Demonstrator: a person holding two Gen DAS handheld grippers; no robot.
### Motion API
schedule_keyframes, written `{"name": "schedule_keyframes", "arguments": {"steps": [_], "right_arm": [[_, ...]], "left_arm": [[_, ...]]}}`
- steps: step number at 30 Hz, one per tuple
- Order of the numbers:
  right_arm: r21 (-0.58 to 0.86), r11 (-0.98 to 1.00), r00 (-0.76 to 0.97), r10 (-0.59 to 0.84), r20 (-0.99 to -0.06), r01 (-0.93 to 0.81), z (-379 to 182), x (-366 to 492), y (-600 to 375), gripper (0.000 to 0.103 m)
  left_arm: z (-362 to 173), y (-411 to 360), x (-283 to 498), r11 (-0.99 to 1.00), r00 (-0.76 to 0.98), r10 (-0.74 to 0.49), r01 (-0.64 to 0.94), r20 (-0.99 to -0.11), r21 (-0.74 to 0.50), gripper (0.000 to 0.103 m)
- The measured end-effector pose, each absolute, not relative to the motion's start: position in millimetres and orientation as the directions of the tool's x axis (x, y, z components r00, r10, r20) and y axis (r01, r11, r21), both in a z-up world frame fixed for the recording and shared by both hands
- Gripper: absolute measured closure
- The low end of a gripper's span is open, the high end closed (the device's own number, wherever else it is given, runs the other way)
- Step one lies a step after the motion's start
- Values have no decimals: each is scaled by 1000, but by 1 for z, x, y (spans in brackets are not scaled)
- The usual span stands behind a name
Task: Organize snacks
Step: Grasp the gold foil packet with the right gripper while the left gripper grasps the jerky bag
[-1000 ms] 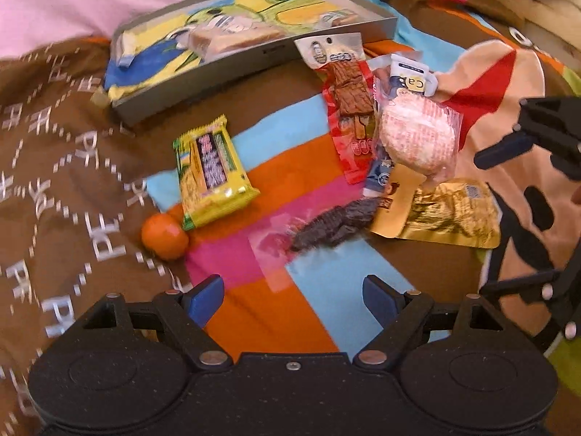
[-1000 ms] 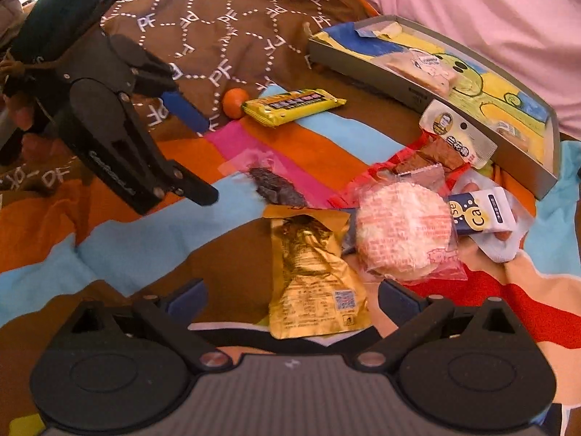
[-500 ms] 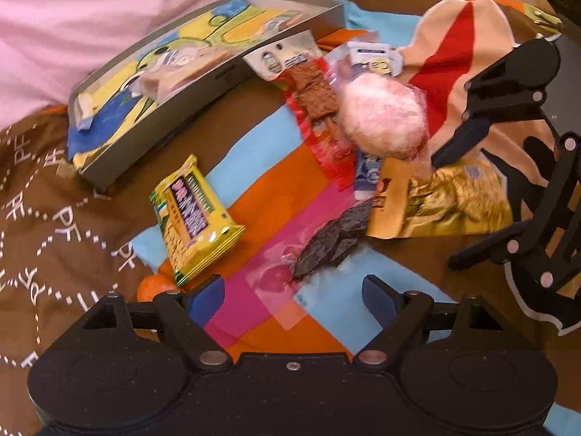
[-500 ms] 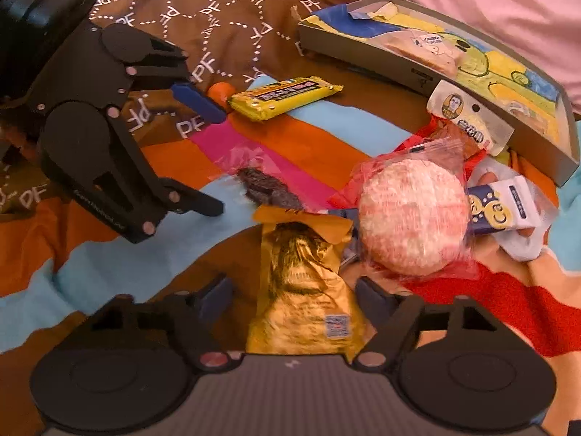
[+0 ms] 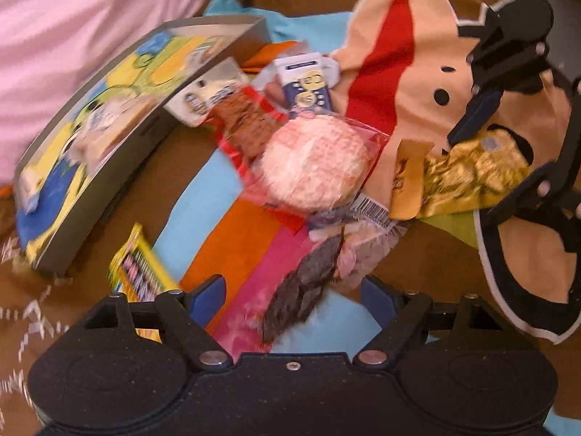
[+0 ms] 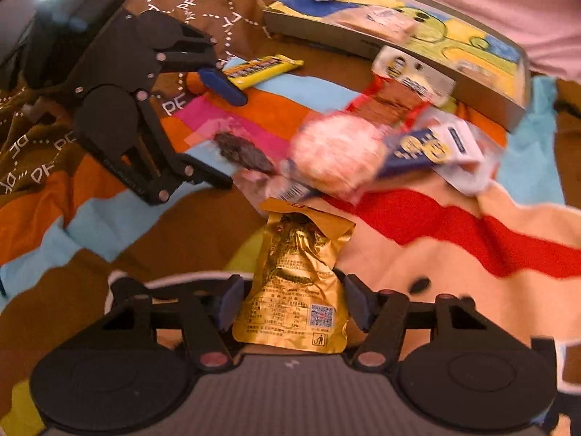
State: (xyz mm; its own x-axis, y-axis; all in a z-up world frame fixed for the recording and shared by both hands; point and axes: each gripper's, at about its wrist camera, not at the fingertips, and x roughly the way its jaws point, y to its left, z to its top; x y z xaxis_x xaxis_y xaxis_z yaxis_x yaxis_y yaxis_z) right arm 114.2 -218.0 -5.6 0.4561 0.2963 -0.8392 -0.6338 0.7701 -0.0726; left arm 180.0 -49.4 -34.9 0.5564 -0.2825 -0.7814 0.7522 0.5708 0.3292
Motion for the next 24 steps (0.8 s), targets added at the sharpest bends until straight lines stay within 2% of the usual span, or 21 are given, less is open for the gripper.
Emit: {"name": "schedule_keyframes", "arguments": {"steps": [4,9,13,17,20,23,24], "right_arm": [[-59,777,452,301,-840,-627,-6,115,-223,37],[-54,772,449,309,-838,-633,-7,114,-225,37],[-53,771,449,311,-838,-634,-8,115,-224,37],[-51,776,448,308,-839,-629,-7,116,-224,36],[-48,779,448,306,-840,-625,-7,117,-223,36],[-50,781,450,305,-840,-622,-7,119,-223,36],[-51,781,451,304,-839,-622,-6,118,-224,36]], "left_arm": [[-38,-56,196,518,490,-286,802,-823,298,19],[-36,-50,217,534,369,-286,828,-884,172,18],[-36,-47,217,504,338,-287,849,-897,159,19],[-36,-46,214,526,330,-278,838,-902,145,26],[-35,-48,212,560,319,-258,818,-912,127,35],[-32,-49,208,604,294,-248,792,-923,89,48],[-31,-50,207,624,283,-245,778,-927,73,49]]}}
